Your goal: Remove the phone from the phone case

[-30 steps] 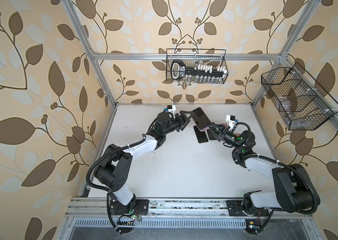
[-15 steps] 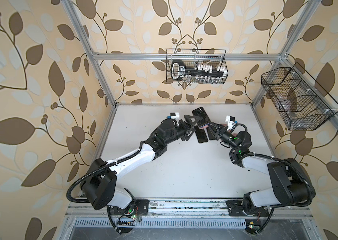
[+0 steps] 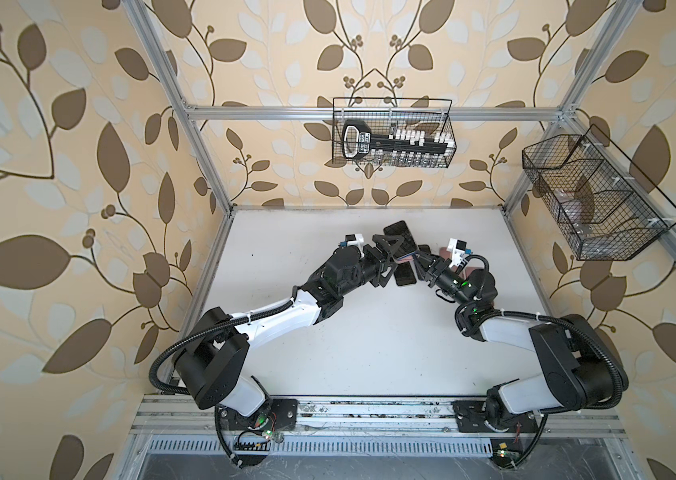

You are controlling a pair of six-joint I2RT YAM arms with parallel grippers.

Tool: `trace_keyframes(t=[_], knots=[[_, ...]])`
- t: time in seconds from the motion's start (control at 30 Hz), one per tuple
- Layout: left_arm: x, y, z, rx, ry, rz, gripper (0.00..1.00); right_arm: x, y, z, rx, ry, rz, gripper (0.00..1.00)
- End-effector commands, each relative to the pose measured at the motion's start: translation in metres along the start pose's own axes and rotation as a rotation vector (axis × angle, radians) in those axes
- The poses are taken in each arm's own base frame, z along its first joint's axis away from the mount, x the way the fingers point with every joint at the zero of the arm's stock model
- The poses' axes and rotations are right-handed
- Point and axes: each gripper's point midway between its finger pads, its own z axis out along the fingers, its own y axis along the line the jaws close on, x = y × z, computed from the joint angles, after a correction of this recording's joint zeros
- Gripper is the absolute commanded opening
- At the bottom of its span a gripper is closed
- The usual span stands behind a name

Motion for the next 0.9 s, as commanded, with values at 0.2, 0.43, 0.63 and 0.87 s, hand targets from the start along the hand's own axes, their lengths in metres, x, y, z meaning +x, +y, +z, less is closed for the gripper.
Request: trace_keyframes(t=[0.2, 0.43, 0.63, 0.87], knots=[[0.006, -0.032, 0.007, 0.116, 0.002, -0.014, 0.99, -0.001, 0.037, -0.006, -0.123, -0.037, -0.069, 0.0], [0.01, -0.041, 0.005, 0.132, 0.011, -0.006, 0.99, 0.003, 0.031, -0.008, -0.107, -0.034, -0.08, 0.0], [0.028, -0.048, 0.006, 0.14, 0.047, -0.003, 0.99, 0.0, 0.034, -0.007, -0.12, -0.046, -0.078, 0.0], [0.029, -0.054, 0.004, 0.155, 0.041, 0.011, 0.99, -0.001, 0.036, -0.006, -0.125, -0.051, -0.081, 0.0]])
